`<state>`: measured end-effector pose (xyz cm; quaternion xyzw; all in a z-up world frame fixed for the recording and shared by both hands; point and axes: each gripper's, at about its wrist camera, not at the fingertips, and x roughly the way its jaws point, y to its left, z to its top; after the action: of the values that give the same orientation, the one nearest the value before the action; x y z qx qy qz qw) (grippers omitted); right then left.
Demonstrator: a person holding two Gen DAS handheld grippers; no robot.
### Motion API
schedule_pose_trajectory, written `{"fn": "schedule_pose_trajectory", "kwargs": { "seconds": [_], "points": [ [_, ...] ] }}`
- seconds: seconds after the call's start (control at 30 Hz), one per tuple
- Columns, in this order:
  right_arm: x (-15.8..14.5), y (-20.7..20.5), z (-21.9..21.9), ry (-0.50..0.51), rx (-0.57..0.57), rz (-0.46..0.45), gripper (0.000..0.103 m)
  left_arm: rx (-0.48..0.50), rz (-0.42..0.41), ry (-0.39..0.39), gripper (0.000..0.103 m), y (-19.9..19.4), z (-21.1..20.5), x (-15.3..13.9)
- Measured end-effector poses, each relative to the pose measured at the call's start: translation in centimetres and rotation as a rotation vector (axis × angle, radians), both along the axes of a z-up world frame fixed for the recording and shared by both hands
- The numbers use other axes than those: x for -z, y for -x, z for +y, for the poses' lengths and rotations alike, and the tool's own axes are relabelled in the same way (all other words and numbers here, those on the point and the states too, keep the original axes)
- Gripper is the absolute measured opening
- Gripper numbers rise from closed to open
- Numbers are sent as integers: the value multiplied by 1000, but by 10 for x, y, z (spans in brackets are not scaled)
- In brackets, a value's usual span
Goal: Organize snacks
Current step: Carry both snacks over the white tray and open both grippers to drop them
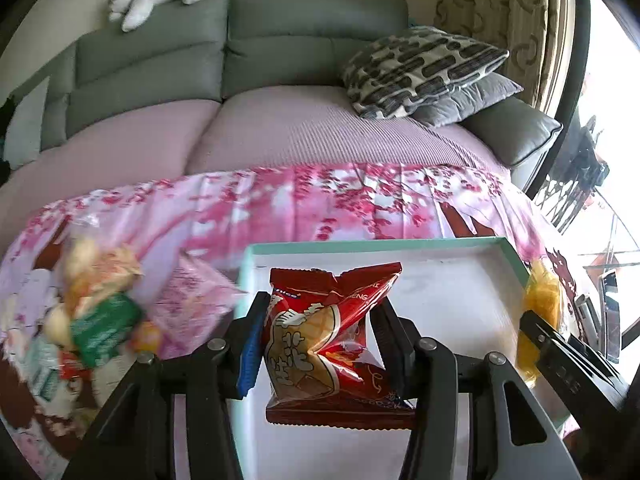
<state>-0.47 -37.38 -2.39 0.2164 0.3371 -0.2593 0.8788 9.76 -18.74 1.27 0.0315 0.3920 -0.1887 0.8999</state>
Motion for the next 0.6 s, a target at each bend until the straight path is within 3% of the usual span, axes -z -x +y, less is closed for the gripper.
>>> {"fn": "schedule_pose_trajectory", "kwargs": {
  "seconds": [0.2, 0.3, 0.33, 0.4, 0.47, 0.6],
  "points": [
    [-5, -1, 7, 27, -23, -9, 49, 15, 0, -18, 54, -9, -21, 10],
    [-8, 0, 9, 18, -34, -15, 50, 13, -1, -32, 85, -5, -20, 9],
    [-9, 0, 11, 18, -41, -8, 51, 7, -1, -31, 86, -4, -18, 7],
    [-11, -2, 15, 28, -56, 11, 57, -11, 10, -29, 86, -2, -10, 5],
    [-12, -3, 18, 37, -69, 38, 70, -50, 17, -39, 87, 1, 3, 3],
    [-12, -5, 24, 29, -91, 89, 85, -153, 21, -79, 92, 5, 32, 0]
  ]
}}
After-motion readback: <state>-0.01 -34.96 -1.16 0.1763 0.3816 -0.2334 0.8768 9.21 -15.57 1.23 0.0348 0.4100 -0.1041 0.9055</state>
